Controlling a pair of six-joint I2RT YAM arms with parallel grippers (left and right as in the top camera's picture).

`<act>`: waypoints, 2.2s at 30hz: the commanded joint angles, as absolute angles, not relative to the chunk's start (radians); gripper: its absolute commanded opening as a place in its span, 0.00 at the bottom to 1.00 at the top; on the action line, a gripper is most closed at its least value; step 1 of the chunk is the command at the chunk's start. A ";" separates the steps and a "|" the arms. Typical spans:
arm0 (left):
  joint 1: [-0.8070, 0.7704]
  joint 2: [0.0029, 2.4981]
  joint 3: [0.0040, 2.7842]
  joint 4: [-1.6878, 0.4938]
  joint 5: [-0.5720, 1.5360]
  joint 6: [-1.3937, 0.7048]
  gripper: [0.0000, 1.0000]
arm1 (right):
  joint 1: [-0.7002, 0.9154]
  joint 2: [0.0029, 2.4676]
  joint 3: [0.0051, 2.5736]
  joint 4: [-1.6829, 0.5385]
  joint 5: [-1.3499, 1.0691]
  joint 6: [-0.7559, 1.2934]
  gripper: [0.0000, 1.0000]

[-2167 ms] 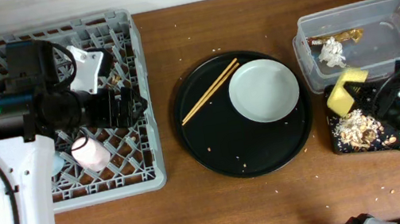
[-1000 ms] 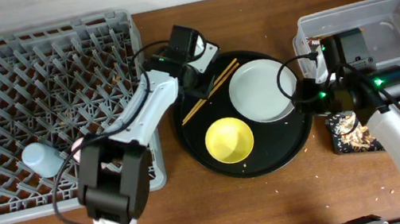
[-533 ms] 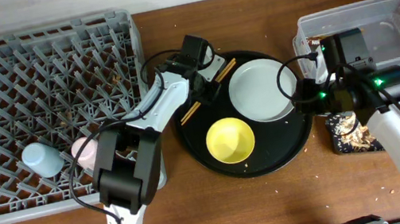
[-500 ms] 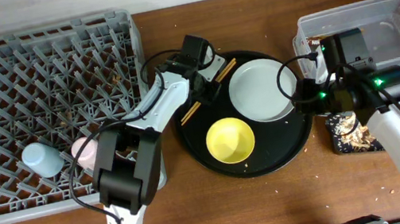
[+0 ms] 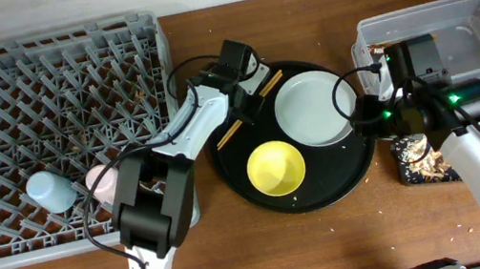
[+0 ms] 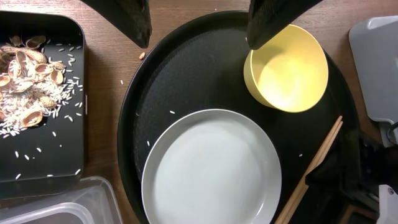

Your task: Sort waste into correct bins and load items into the dishwasher rack

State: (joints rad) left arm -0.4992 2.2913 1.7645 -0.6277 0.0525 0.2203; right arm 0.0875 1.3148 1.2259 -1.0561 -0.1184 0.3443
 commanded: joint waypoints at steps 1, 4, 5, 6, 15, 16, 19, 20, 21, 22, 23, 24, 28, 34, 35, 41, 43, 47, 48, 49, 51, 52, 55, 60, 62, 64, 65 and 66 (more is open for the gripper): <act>-0.513 2.348 1.770 -0.641 0.050 0.213 0.29 | 0.084 1.318 1.229 -1.060 -0.123 0.348 0.51; -0.515 2.282 1.853 -0.715 0.116 0.192 0.34 | 0.084 1.318 1.229 -1.061 -0.123 0.348 0.51; -0.515 2.256 1.871 -0.724 0.116 0.192 0.34 | 0.084 1.318 1.229 -1.061 -0.123 0.348 0.51; -0.515 2.240 1.875 -0.725 0.109 0.193 0.34 | 0.084 1.318 1.229 -1.061 -0.123 0.348 0.51; -0.517 2.362 1.847 -0.728 0.045 0.226 0.26 | 0.084 1.318 1.229 -1.061 -0.123 0.349 0.51; -0.517 2.363 1.846 -0.735 0.045 0.226 0.24 | 0.084 1.318 1.229 -1.061 -0.123 0.349 0.51; -0.517 2.363 1.846 -0.733 0.040 0.227 0.21 | 0.084 1.318 1.229 -1.061 -0.123 0.349 0.51; -0.517 2.363 1.846 -0.723 0.036 0.228 0.21 | 0.084 1.318 1.229 -1.060 -0.123 0.349 0.51; -0.514 2.363 1.846 -0.720 0.037 0.229 0.14 | 0.084 1.318 1.229 -1.061 -0.123 0.349 0.51; -0.517 2.362 1.847 -0.732 0.059 0.229 0.00 | 0.084 1.318 1.229 -1.060 -0.123 0.349 0.51; -0.524 2.349 1.853 -0.768 0.120 0.216 0.00 | 0.084 1.318 1.229 -1.060 -0.123 0.349 0.51; -0.520 2.322 1.890 -0.830 0.138 0.167 0.00 | 0.084 1.318 1.229 -1.060 -0.123 0.349 0.51; -0.455 2.142 2.100 -1.099 0.134 0.017 0.00 | 0.084 1.318 1.229 -1.064 -0.123 0.349 0.51; -0.192 2.136 2.061 -1.210 -0.056 -0.168 0.00 | 0.084 1.318 1.229 -1.058 -0.123 0.349 0.51; -0.186 2.162 2.056 -1.219 -0.057 -0.167 0.00 | 0.084 1.318 1.229 -1.058 -0.123 0.349 0.51; -0.187 2.162 2.120 -1.319 0.070 -0.167 0.27 | 0.084 1.318 1.229 -1.058 -0.123 0.349 0.52; -0.228 2.114 2.141 -1.318 0.109 -0.150 0.35 | 0.084 1.318 1.229 -1.059 -0.123 0.349 0.52; -0.448 2.132 2.081 -1.242 0.195 0.147 0.36 | 0.084 1.318 1.229 -1.056 -0.120 0.349 0.54; -0.498 2.132 2.034 -1.195 0.184 0.215 0.36 | 0.084 1.318 1.229 -1.056 -0.120 0.349 0.56; -0.551 2.132 1.961 -1.101 0.124 0.215 0.36 | 0.084 1.318 1.229 -1.056 -0.120 0.349 0.57; -0.588 2.133 1.813 -0.915 0.104 0.215 0.39 | 0.084 1.318 1.229 -1.056 -0.120 0.349 0.57; -0.589 2.133 1.742 -0.826 0.105 0.214 0.40 | 0.084 1.318 1.229 -1.059 -0.120 0.349 0.58; -0.588 2.133 1.557 -0.612 0.033 0.191 0.40 | 0.084 1.318 1.229 -1.060 -0.120 0.349 0.58; -0.590 2.144 1.517 -0.556 -0.041 0.174 0.40 | 0.084 1.318 1.229 -1.060 -0.121 0.349 0.57; -0.590 2.201 1.517 -0.549 -0.041 0.174 0.39 | 0.084 1.318 1.229 -1.060 -0.121 0.349 0.57; -0.590 2.208 1.517 -0.553 -0.041 0.173 0.15 | 0.084 1.318 1.229 -1.060 -0.121 0.349 0.57; -0.590 2.208 1.517 -0.555 -0.041 0.173 0.10 | 0.084 1.318 1.229 -1.060 -0.121 0.349 0.57; -0.590 2.208 1.517 -0.558 -0.041 0.173 0.04 | 0.084 1.318 1.229 -1.060 -0.121 0.349 0.57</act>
